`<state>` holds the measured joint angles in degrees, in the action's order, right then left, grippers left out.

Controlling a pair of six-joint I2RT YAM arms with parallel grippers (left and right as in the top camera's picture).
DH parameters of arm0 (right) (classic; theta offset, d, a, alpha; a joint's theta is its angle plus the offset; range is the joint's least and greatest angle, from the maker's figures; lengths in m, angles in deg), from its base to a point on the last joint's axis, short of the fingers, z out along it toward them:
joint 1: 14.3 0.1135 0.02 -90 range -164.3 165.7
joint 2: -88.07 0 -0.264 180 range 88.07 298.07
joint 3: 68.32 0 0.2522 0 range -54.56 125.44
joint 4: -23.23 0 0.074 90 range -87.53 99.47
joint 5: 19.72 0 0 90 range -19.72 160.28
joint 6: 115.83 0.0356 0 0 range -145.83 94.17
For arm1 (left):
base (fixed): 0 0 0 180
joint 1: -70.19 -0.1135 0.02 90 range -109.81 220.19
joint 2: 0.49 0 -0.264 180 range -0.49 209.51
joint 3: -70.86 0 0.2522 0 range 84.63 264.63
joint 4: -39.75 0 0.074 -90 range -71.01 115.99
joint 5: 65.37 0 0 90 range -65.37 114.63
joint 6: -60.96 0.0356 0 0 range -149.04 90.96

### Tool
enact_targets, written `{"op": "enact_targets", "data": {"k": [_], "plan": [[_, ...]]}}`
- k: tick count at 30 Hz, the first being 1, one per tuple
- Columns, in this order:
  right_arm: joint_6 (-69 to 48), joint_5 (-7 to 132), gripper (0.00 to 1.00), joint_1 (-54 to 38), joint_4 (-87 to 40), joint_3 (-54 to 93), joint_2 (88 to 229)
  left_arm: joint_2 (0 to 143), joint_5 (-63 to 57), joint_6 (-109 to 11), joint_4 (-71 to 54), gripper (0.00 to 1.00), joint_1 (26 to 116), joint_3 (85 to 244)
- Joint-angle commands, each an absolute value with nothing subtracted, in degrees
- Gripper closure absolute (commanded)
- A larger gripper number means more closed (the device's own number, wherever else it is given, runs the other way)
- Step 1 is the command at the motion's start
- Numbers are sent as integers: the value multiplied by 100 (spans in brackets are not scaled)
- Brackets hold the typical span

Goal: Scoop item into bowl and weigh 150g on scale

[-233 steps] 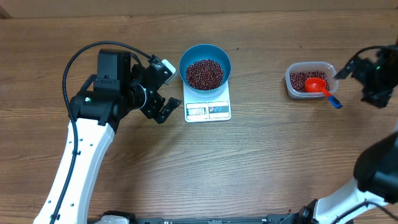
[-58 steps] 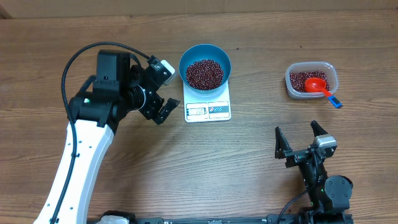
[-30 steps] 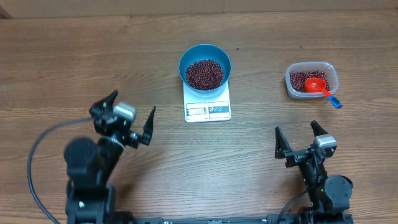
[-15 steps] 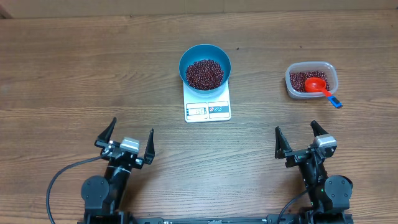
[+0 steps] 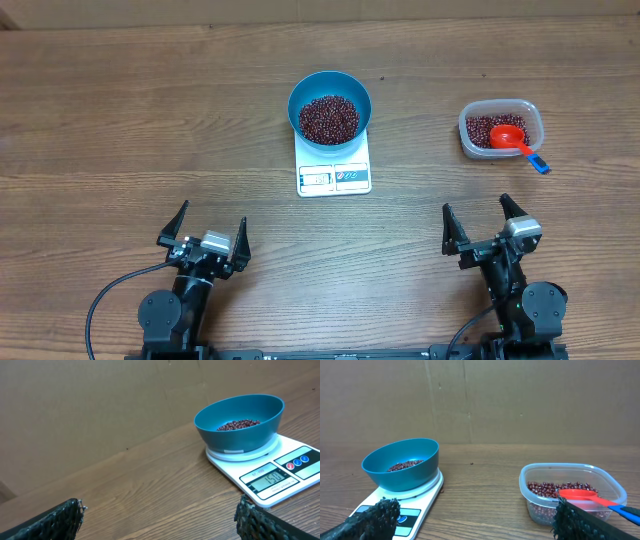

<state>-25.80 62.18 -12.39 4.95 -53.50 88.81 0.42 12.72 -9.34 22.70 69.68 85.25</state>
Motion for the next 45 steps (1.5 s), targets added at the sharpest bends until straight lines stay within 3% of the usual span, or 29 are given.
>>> {"op": "enact_targets", "data": {"k": [1, 45], "plan": [[-2545, 6275, 0, -1260, 526, -5409, 8824, -30, 1349, -855, 2253, 0, 6935, 8490], [-2545, 6275, 0, -1260, 526, -5409, 8824, -24, 1347, -1107, 2261, 0, 6935, 8490]]}}
